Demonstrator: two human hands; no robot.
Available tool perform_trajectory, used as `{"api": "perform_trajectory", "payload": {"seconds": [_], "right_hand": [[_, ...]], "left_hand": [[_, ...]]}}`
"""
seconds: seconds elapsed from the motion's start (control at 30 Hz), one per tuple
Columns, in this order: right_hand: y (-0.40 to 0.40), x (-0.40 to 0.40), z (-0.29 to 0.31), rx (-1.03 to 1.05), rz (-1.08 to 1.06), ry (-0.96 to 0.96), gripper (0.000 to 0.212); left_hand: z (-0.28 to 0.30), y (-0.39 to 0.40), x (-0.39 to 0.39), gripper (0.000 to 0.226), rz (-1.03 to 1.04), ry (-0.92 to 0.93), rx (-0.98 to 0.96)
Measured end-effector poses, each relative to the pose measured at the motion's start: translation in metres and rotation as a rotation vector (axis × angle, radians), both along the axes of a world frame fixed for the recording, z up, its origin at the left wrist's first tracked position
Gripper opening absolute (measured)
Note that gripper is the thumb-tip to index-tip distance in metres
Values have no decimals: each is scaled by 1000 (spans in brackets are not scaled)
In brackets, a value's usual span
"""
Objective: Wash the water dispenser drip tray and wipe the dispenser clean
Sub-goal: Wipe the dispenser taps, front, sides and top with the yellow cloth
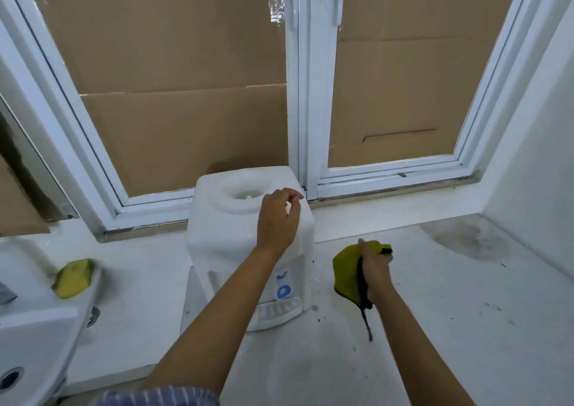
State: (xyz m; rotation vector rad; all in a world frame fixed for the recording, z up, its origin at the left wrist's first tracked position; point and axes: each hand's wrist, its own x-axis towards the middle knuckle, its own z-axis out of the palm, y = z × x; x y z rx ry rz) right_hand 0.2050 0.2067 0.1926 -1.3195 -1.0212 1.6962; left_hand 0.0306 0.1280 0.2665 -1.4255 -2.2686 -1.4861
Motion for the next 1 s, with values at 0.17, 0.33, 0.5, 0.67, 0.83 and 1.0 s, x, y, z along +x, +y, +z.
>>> {"api": "perform_trajectory", "payload": {"seconds": [0.17, 0.33, 0.5, 0.67, 0.83, 1.0], "right_hand": [[-20, -53, -1, 208, -127, -26, 59], [-53, -112, -29, 358, -123, -40, 67], [-48, -133, -73, 409, -136, 99, 50], [-47, -128, -105, 333, -191, 101, 46], [-39, -117, -167, -168, -11, -23, 50], [-11, -108, -194, -307, 116, -166, 52]], "left_hand": [[0, 28, -11, 22, 29, 229, -142], [-15, 44, -18, 38, 110, 505, -284], [-22, 43, -21, 55, 210, 648, -353], [-21, 46, -19, 64, 198, 607, -424], [-22, 49, -21, 52, 232, 589, -413], [-19, 47, -19, 54, 249, 584, -419]]}}
